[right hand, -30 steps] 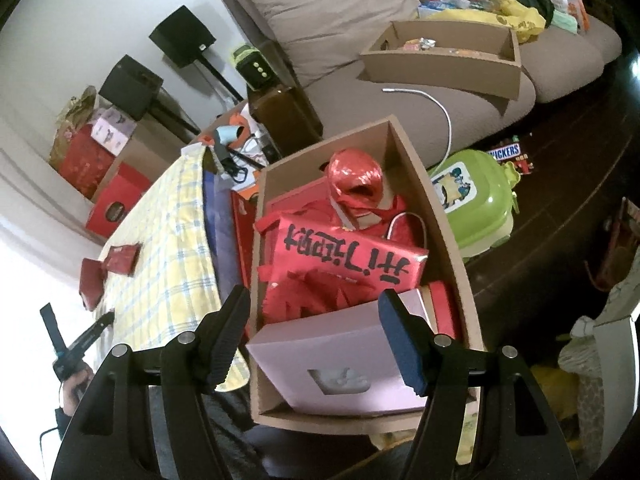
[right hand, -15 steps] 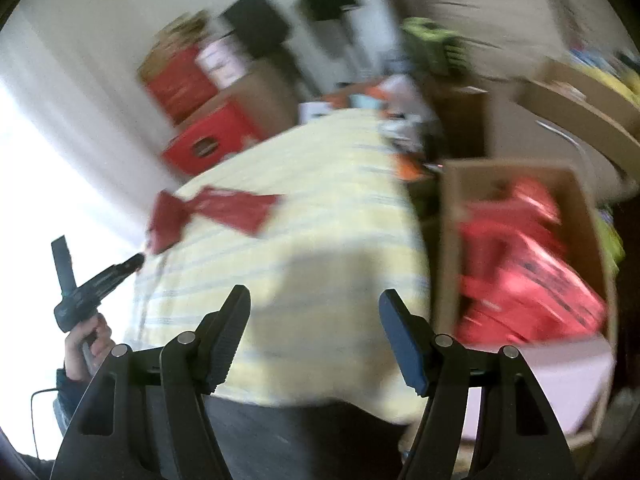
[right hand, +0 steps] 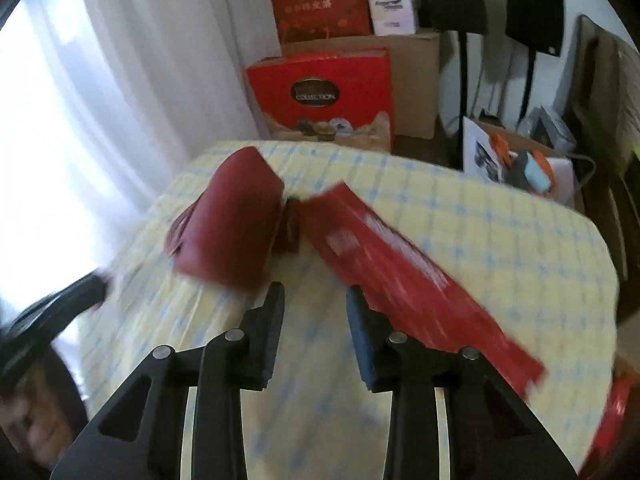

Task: Organize objects
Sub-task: 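Grasp the small red candy packet with the left gripper while the right gripper reaches the table, then close the right gripper on the small red bottle on the table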

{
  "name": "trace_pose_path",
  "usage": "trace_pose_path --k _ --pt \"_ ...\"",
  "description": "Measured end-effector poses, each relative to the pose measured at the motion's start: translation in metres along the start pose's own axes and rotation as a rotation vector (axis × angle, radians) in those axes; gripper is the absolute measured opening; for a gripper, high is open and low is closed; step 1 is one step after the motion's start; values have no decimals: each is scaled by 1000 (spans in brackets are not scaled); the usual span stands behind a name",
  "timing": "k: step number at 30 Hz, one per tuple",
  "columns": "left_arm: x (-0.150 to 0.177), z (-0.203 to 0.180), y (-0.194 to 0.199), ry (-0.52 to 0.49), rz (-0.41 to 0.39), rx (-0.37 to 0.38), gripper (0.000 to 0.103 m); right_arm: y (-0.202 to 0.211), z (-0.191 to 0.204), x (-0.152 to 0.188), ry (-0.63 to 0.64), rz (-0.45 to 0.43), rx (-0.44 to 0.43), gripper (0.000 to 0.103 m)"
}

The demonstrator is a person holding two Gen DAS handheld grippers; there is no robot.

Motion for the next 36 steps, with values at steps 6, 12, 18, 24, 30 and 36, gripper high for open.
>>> trace_pose_path --k 6,12,18,24,30,36 --pt "-7 11 5 -9 -28 -13 17 -44 20 -27 26 47 -27 32" --pt "-9 24 5 27 -38 37 17 -59 20 -35 39 46 25 32" --pt "-8 28 -2 28 -36 10 17 -51 9 -36 64 -25 159 59" --pt "-7 27 -2 33 -34 34 17 -72 16 -41 132 8 219 54" --pt "-8 28 2 53 -40 35 17 -74 25 -36 182 6 242 18" --pt "-7 28 4 52 -38 20 17 -55 30 -26 182 -44 237 18"
Point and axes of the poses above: each gripper's, at about its wrist camera, not at the fingertips, and y roughly against the way its jaws point, z to its left, x to its underside, the point moved 7 cm from there along -y, roughly the way its jaws point, and after that the axes turned 12 degrees about z, right-handed, at the moved point
